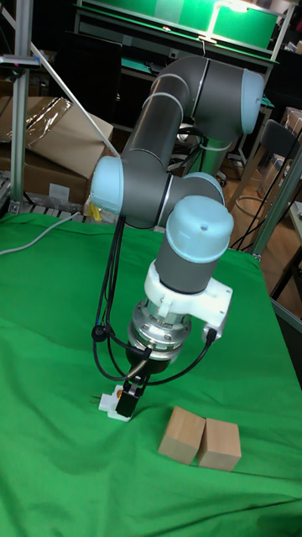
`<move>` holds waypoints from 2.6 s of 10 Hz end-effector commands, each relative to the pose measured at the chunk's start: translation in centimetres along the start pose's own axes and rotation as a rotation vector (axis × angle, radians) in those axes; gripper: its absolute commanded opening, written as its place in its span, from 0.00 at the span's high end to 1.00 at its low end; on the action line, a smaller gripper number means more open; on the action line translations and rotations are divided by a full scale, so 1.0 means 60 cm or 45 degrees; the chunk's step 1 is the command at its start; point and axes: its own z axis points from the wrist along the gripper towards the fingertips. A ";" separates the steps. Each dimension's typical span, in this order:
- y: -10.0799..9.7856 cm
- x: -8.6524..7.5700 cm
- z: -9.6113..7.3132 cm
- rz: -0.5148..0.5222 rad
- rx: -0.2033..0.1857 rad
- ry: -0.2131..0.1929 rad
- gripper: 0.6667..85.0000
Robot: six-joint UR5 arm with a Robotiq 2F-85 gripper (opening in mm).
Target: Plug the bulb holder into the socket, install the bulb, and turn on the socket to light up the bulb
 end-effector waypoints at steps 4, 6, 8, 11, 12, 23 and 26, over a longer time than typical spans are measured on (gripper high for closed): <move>0.030 0.005 0.062 0.029 -0.020 -0.034 0.11; 0.005 0.010 0.048 0.044 0.019 0.000 0.19; -0.015 0.010 0.032 0.045 0.019 0.012 0.23; -0.013 0.004 0.039 0.033 0.006 -0.014 0.25; -0.014 0.005 0.038 0.036 0.009 -0.011 0.25; -0.001 0.016 0.050 0.019 -0.021 -0.034 0.33; -0.001 0.013 0.051 0.053 -0.021 -0.036 0.53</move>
